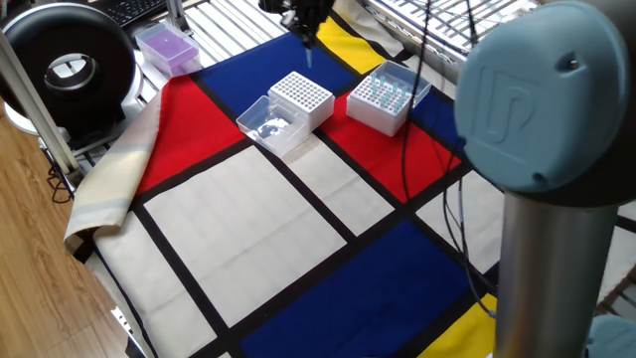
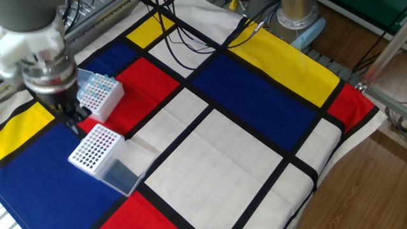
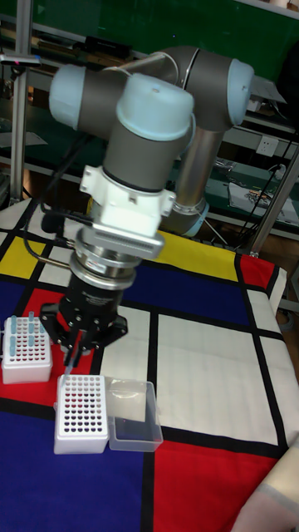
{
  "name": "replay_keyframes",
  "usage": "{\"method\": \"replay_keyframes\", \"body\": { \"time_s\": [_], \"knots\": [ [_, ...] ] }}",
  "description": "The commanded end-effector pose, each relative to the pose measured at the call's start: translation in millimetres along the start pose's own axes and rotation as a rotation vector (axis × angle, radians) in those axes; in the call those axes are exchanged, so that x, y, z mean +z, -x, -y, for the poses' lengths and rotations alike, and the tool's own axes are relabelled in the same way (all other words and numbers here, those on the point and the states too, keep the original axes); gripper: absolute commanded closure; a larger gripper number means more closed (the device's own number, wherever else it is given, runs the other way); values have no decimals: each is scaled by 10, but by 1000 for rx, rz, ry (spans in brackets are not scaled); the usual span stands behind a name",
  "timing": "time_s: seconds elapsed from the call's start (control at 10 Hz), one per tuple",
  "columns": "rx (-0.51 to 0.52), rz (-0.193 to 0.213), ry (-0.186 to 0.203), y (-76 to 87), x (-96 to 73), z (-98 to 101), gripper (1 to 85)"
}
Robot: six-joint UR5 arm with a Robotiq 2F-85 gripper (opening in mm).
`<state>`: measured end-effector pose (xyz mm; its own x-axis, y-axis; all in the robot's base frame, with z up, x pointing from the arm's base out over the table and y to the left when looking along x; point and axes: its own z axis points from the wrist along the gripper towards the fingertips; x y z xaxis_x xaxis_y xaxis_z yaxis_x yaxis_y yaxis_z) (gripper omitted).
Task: Transfer all medium pipette tips from one holder to another
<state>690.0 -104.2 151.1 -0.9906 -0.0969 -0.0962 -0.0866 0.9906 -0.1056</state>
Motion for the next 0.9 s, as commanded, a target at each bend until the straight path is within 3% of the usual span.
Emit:
{"method": "replay_keyframes", "body": {
  "time_s": [0.0,0.5,0.8],
  "knots": [
    [17,-13,18,-309,45,231,840],
    [47,-46,76,-626,195,400,840],
    [78,-55,121,-730,267,371,840]
  ]
}}
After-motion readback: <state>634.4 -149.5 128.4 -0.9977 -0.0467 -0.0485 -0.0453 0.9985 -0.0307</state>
